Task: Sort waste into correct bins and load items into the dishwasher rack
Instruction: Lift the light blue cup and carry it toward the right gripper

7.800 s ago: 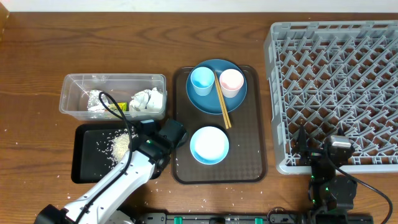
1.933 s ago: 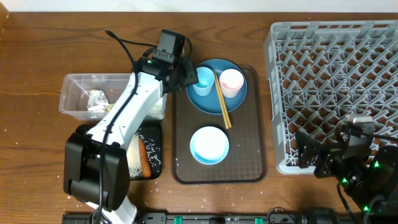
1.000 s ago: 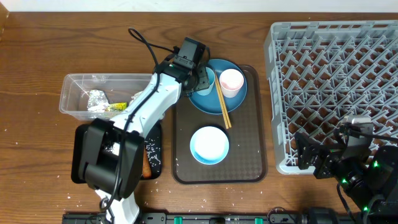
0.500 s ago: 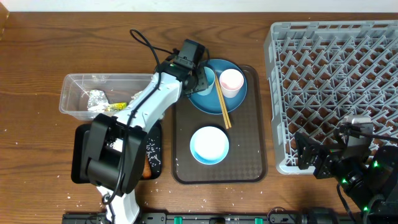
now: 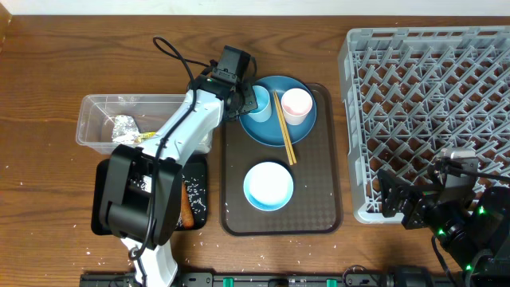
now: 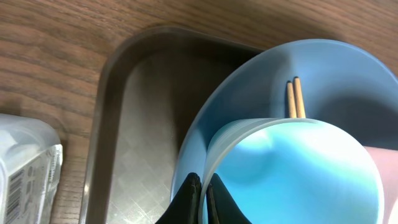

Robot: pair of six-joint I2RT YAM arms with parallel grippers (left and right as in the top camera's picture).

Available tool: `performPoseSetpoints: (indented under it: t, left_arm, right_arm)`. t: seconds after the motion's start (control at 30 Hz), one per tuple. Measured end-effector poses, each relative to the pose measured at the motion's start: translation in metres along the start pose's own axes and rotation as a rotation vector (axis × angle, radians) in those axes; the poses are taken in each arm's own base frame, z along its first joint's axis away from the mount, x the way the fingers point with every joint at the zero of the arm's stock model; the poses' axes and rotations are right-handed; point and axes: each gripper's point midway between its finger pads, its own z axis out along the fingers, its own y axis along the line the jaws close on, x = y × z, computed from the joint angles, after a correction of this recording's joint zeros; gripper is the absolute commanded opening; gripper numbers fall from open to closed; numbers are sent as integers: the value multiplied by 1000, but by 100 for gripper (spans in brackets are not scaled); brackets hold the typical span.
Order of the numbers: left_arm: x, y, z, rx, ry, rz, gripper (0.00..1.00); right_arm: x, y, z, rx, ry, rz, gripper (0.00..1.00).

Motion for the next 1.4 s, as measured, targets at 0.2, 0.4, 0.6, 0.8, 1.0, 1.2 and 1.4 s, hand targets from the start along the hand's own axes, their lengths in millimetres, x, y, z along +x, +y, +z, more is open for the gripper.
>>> performPoseSetpoints:
  t: [0.2,0.4,0.6,0.8,1.0,1.2,1.4]
  left_arm:
    - [-16,-4,-45,133,-10,-59,6]
    - [-44,-2,-142,416,-46,-155,6]
    - [-25,-31,-187,729,117,-144,6]
    - [5,-66,-217,950,282,-69,6]
    - [32,-89,-237,1068,388,12,6]
    - [57,-110,-250,1141,482,77,6]
    - [78,-123,-262,1194,559,126,6]
  right_arm:
    - [4,-1,0,2,17,-20,99]
    - [5,6,0,-40,21,-62,99]
    - [8,57,-9,-344,9,-242,99]
    - [14,101,-28,-649,-11,-353,99]
    - [19,114,-37,-770,-15,-396,99]
    - [21,121,-44,-835,-46,-464,99]
    - [18,120,-40,-832,-65,-504,99]
